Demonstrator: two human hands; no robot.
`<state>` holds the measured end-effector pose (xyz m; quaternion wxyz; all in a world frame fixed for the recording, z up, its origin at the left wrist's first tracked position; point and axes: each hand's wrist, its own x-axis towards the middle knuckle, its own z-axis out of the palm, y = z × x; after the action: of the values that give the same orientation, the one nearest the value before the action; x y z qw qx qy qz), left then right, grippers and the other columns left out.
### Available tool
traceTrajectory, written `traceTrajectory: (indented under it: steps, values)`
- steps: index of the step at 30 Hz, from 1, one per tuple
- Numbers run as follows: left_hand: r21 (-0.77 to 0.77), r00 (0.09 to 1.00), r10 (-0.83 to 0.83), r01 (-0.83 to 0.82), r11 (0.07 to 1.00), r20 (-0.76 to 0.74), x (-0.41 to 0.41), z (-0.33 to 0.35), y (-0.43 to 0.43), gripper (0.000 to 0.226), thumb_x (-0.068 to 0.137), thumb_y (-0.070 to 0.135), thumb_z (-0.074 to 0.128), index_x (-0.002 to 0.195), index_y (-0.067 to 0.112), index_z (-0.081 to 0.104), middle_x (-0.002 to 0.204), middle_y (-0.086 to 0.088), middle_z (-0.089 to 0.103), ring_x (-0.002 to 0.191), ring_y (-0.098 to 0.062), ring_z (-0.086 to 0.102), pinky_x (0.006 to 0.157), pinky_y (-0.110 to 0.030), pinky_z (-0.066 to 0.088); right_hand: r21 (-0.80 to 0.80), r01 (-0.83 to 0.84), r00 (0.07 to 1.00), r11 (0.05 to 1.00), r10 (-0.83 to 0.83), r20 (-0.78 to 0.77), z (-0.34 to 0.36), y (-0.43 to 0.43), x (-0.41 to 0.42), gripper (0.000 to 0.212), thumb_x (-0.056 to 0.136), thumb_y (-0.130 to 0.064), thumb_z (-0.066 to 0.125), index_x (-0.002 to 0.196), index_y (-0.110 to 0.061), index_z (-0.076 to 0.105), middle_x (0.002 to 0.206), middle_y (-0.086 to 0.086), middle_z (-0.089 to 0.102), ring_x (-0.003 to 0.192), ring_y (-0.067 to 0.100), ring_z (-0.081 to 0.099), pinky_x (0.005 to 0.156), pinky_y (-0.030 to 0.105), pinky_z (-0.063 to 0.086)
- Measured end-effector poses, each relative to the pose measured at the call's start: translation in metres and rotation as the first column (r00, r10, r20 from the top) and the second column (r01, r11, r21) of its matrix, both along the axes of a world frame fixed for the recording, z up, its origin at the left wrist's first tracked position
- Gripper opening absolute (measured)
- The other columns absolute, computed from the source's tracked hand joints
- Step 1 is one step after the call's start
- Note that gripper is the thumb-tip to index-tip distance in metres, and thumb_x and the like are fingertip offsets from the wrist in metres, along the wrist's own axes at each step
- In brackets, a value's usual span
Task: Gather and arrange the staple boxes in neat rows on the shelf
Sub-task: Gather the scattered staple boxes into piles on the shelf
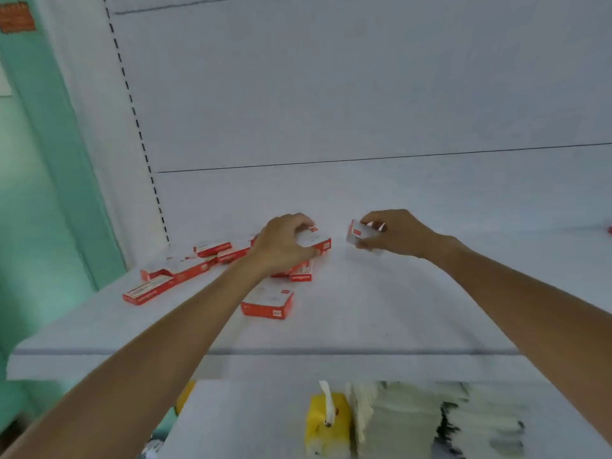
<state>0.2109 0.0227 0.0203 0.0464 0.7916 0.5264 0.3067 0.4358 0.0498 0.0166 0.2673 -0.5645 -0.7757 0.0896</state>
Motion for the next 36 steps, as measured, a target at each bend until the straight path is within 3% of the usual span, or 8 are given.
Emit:
traceTrajectory:
  steps: [6,13,17,23,28,31,36]
  values:
    - [-0.087,0.964,-0.264,0.262,0.961,-0.014,0.142,-0.009,0.011,0.037,0.073,0.023,0.074,0.108,0.019,0.062,0.110,-0.002,0.062,0.101,-0.017,0.056,0.086,-0.029,0.045,-0.076,0.267,0.963,0.961,-0.268,-0.008,-0.007,-0.044,0.150,0.048,0.075,-0.041,0.072,0.119,-0.029,0.055,0.093,-0.002,0.064,0.086,0.018,0.057,0.079,0.028,0.046]
    - [-0.126,0.882,-0.451,0.467,0.875,0.139,0.310,-0.026,-0.005,0.041,0.077,0.025,0.071,0.115,0.014,0.059,0.115,-0.001,0.062,0.102,-0.014,0.056,0.082,-0.020,0.040,-0.116,0.467,0.883,0.877,-0.468,0.016,-0.006,-0.111,0.310,0.045,0.074,-0.039,0.072,0.116,-0.027,0.058,0.096,0.001,0.066,0.090,0.019,0.059,0.073,0.026,0.043]
    - [-0.126,0.846,-0.522,0.532,0.837,0.106,0.371,-0.033,-0.017,0.047,0.077,0.029,0.071,0.118,0.013,0.058,0.118,-0.001,0.060,0.102,-0.012,0.054,0.083,-0.018,0.037,-0.078,0.540,0.840,0.838,-0.542,-0.008,-0.010,-0.131,0.365,0.053,0.075,-0.034,0.073,0.124,-0.025,0.057,0.090,-0.008,0.053,0.086,0.013,0.049,0.065,0.019,0.037]
    - [-0.097,0.847,-0.532,0.530,0.842,0.002,0.402,-0.033,-0.007,0.045,0.078,0.029,0.070,0.119,0.016,0.059,0.120,-0.002,0.059,0.109,-0.017,0.053,0.086,-0.018,0.037,-0.064,0.568,0.821,0.821,-0.570,-0.026,-0.023,-0.125,0.402,0.055,0.078,-0.027,0.073,0.128,-0.016,0.054,0.126,0.003,0.056,0.110,0.017,0.052,0.090,0.021,0.036]
    - [-0.098,0.883,-0.465,0.458,0.883,-0.062,0.397,-0.041,0.011,0.056,0.077,0.025,0.067,0.129,0.014,0.049,0.127,-0.001,0.054,0.117,-0.019,0.047,0.092,-0.023,0.036,-0.055,0.531,0.845,0.846,-0.533,-0.043,-0.026,-0.096,0.396,0.054,0.080,-0.026,0.070,0.130,-0.014,0.052,0.125,0.006,0.056,0.115,0.022,0.051,0.095,0.026,0.036]
    - [-0.102,0.917,-0.400,0.398,0.912,0.001,0.391,-0.045,0.024,0.052,0.078,0.027,0.067,0.126,0.015,0.051,0.123,0.000,0.057,0.114,-0.018,0.050,0.089,-0.021,0.037,-0.041,0.460,0.887,0.887,-0.461,-0.021,-0.026,-0.069,0.389,0.052,0.081,-0.029,0.069,0.127,-0.015,0.052,0.125,0.006,0.057,0.114,0.023,0.052,0.090,0.027,0.037]
    - [-0.107,0.920,-0.366,0.353,0.929,-0.143,0.379,-0.034,0.048,0.039,0.076,0.024,0.070,0.114,0.018,0.061,0.113,-0.001,0.061,0.105,-0.018,0.053,0.085,-0.022,0.039,-0.040,0.344,0.939,0.938,-0.344,0.014,-0.017,-0.027,0.382,0.047,0.081,-0.027,0.069,0.125,-0.017,0.054,0.122,0.007,0.059,0.110,0.023,0.054,0.089,0.028,0.040]
